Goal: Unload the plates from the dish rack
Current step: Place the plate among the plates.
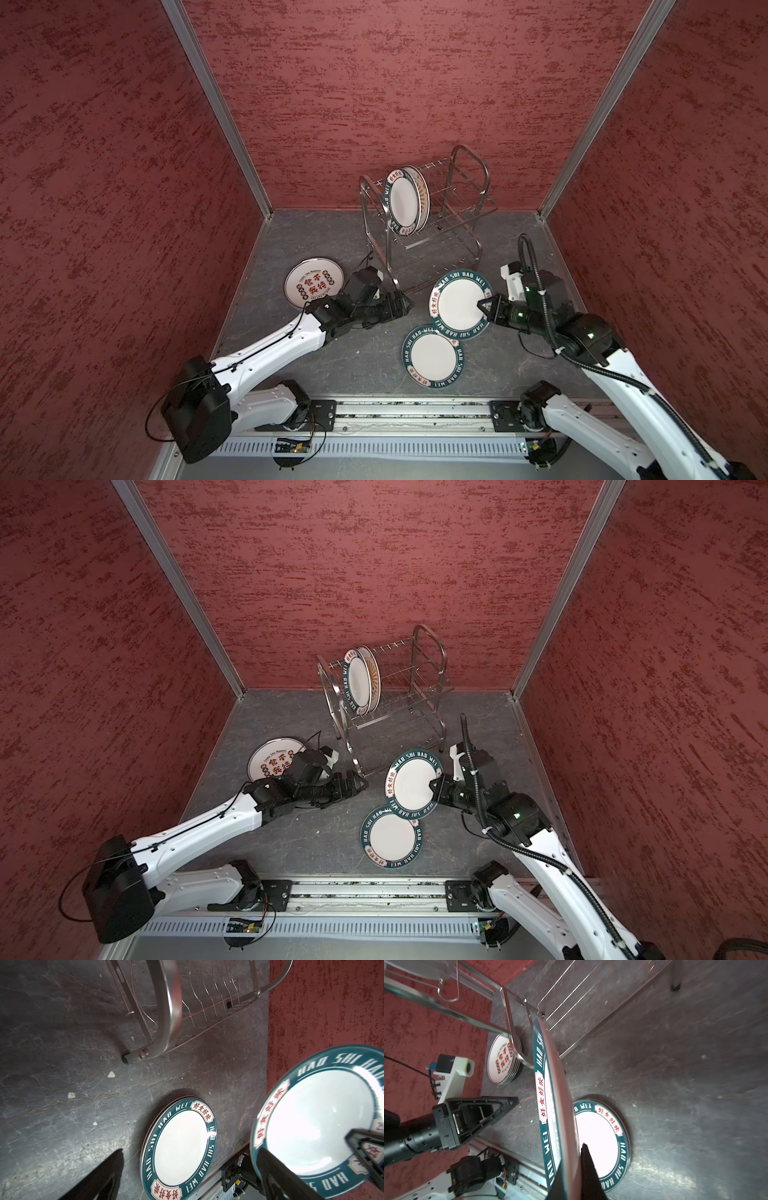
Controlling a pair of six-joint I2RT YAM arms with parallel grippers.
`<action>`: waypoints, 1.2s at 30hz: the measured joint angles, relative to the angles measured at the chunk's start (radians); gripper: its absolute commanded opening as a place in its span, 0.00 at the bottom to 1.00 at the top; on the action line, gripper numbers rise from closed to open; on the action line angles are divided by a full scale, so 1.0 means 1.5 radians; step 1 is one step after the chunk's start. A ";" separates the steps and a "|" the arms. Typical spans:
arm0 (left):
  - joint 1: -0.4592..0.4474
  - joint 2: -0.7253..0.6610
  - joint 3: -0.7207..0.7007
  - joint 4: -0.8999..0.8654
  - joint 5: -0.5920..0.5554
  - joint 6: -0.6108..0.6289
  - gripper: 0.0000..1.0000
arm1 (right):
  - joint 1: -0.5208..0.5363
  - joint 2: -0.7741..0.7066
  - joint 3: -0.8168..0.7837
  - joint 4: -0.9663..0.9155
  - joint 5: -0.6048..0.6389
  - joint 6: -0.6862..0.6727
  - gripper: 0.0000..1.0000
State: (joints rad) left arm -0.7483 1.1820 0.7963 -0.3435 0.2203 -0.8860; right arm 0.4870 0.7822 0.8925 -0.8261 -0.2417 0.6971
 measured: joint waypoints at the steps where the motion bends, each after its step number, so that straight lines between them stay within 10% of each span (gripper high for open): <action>1: 0.000 0.000 -0.005 0.011 0.006 0.000 0.96 | 0.000 -0.003 -0.023 0.026 -0.026 0.012 0.00; 8: 0.000 0.020 -0.014 0.074 0.037 -0.007 0.86 | -0.001 -0.008 -0.114 0.169 -0.155 0.072 0.00; 28: 0.013 0.005 -0.046 0.205 0.100 -0.043 0.09 | -0.018 0.064 -0.179 0.330 -0.245 0.166 0.18; 36: -0.003 -0.010 -0.063 0.187 0.126 -0.045 0.00 | -0.012 0.068 -0.167 0.286 -0.225 0.117 0.55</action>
State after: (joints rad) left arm -0.7532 1.1667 0.7021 -0.0635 0.4088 -0.9539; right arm 0.4686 0.8848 0.6426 -0.3969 -0.5797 0.8726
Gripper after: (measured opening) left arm 0.114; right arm 0.528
